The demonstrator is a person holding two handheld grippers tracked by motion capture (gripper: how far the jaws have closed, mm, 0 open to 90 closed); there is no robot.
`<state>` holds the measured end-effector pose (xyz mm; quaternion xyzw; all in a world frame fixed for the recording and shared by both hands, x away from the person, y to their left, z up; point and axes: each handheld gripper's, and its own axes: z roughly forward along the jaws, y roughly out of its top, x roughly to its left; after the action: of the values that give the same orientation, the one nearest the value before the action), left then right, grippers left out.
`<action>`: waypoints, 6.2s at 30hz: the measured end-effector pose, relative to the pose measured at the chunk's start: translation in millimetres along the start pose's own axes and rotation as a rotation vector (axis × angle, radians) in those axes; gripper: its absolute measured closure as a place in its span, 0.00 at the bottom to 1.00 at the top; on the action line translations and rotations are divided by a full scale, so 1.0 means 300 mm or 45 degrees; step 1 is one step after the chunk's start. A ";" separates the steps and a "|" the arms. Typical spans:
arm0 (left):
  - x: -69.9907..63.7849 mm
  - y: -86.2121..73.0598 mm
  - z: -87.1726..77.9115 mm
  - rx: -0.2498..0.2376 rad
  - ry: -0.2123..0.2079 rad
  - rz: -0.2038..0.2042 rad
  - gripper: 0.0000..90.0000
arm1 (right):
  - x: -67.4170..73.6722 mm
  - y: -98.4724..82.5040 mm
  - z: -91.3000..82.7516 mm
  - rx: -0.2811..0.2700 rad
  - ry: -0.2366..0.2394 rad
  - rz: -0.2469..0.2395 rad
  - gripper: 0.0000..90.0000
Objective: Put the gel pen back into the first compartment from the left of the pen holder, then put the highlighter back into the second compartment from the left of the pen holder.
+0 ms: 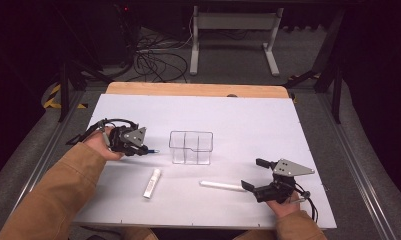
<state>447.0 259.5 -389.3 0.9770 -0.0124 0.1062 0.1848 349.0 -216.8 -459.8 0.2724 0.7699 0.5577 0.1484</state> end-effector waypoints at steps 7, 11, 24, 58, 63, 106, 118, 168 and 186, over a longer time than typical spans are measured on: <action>-0.003 0.010 -0.064 -0.110 0.024 -0.067 0.88 | 0.001 0.001 0.002 0.001 -0.001 -0.003 0.03; -0.003 0.015 -0.100 -0.182 0.044 -0.095 0.88 | 0.002 0.001 0.003 0.004 -0.002 -0.003 0.03; -0.009 0.037 -0.175 -0.395 0.081 -0.171 0.88 | 0.003 0.001 0.004 0.007 0.000 -0.006 0.03; -0.031 0.148 -0.252 -0.828 0.204 -0.408 0.88 | 0.003 0.000 0.006 0.009 0.003 -0.006 0.03; -0.033 0.172 -0.244 -0.921 0.196 -0.432 0.88 | 0.004 0.001 0.006 0.009 0.004 -0.008 0.03; -0.018 0.257 -0.019 -1.110 0.232 -0.665 0.88 | 0.008 0.000 0.005 0.009 0.015 -0.017 0.03; -0.073 0.262 -0.042 -0.948 0.365 -0.616 0.60 | 0.006 0.000 0.004 0.005 0.013 -0.017 0.03; -0.354 0.037 -0.090 -0.893 0.460 -0.754 0.01 | 0.075 0.105 -0.023 0.042 -0.026 -0.141 0.03; -0.405 -0.054 -0.068 -0.939 0.416 -0.843 0.01 | 0.101 0.151 -0.002 0.117 0.009 -0.180 0.08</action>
<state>325.3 280.2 -402.3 0.7692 0.2896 0.1817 0.5399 335.9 -189.1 -414.7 0.2219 0.8126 0.5107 0.1721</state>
